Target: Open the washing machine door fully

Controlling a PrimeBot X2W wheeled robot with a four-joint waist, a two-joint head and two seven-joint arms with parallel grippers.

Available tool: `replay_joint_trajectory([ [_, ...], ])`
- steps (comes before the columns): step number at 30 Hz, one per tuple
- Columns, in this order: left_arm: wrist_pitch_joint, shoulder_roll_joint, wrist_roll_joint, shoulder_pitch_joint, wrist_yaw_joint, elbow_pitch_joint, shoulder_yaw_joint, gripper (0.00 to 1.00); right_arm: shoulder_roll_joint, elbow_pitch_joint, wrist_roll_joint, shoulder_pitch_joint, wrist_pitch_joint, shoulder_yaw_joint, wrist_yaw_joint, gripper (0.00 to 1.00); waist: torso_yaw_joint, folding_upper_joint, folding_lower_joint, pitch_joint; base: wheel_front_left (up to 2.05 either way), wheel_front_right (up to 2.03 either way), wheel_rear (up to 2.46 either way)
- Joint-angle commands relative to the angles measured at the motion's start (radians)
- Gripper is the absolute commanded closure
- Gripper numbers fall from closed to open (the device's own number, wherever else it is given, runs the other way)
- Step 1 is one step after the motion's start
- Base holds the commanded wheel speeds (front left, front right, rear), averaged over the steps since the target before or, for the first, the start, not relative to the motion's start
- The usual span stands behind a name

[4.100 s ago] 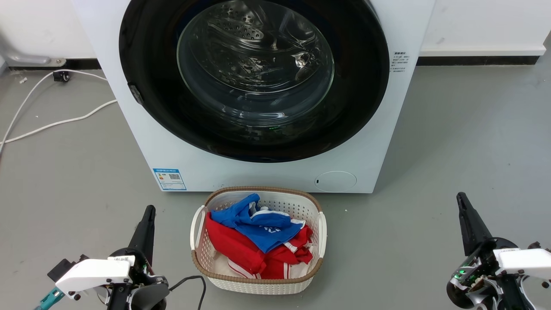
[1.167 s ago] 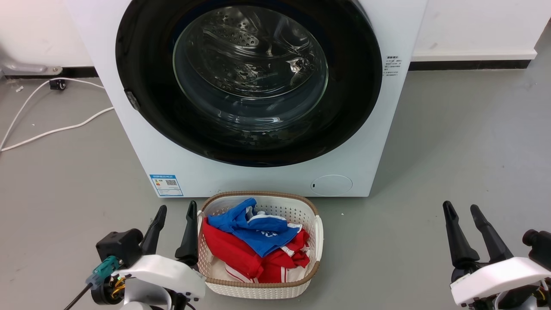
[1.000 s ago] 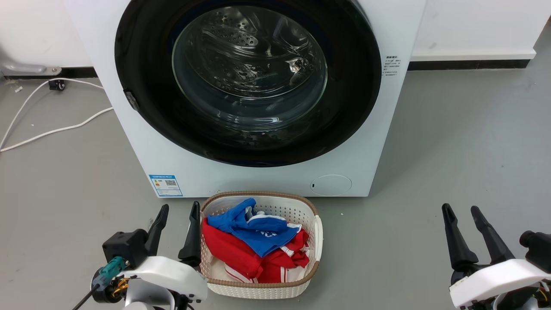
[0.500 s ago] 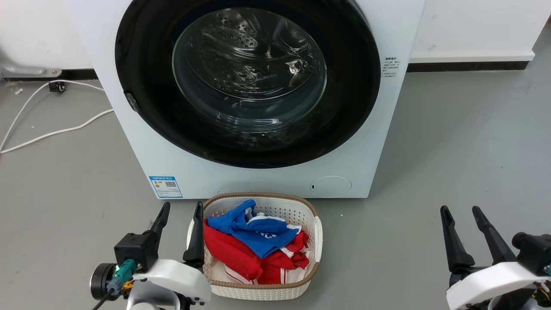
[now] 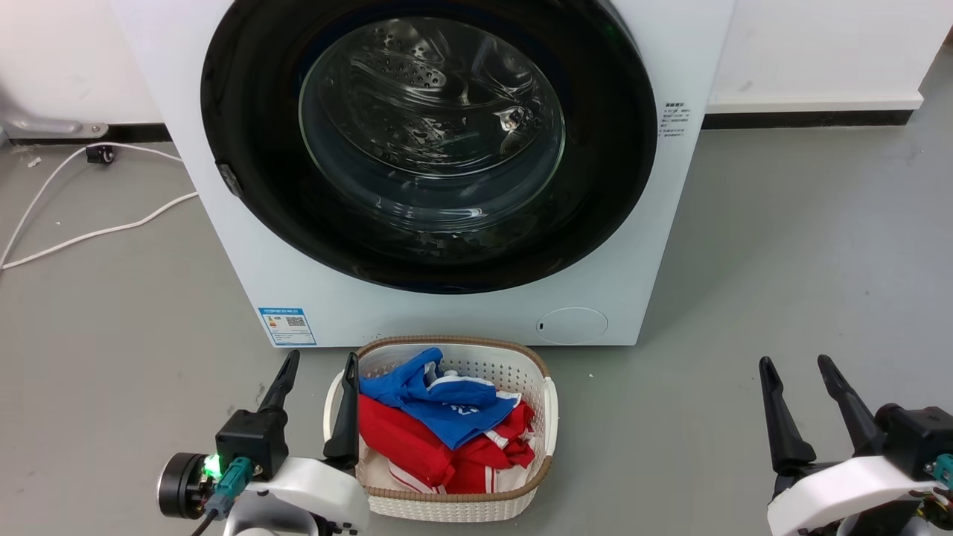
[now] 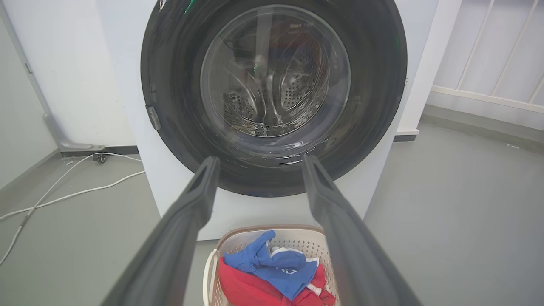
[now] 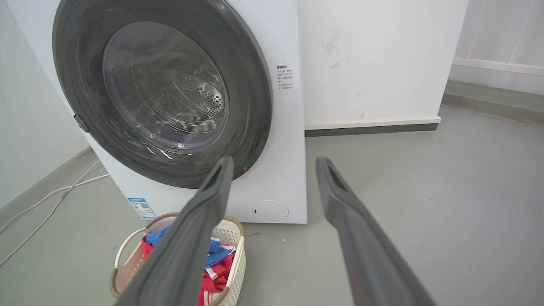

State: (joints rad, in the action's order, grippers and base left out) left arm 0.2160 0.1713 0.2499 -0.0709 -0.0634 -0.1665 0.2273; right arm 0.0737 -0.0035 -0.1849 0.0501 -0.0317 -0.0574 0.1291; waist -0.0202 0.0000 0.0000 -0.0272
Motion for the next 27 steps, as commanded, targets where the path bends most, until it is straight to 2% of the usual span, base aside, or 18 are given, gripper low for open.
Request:
replay_joint_trajectory([
  [1, 0.009, 0.000, -0.015, 0.002, -0.005, 0.002, 0.002, 0.00, -0.004, -0.010, 0.017, 0.006, -0.007, -0.004, 0.002, 0.00, 0.000, 0.0000, 0.0000, 0.000, 0.00, 0.00, 0.00],
  [21, 0.045, -0.017, -0.111, 0.015, 0.017, -0.028, -0.008, 0.00, -0.017, -0.011, 0.155, 0.018, -0.039, -0.003, 0.002, 0.00, -0.004, 0.0000, 0.0000, -0.008, 0.00, 0.00, 0.00],
  [27, 0.050, -0.026, -0.111, 0.017, 0.027, -0.046, -0.020, 0.00, -0.020, -0.004, 0.161, 0.021, -0.044, -0.007, 0.002, 0.00, -0.004, 0.0000, 0.0000, -0.012, 0.00, 0.00, 0.00],
])
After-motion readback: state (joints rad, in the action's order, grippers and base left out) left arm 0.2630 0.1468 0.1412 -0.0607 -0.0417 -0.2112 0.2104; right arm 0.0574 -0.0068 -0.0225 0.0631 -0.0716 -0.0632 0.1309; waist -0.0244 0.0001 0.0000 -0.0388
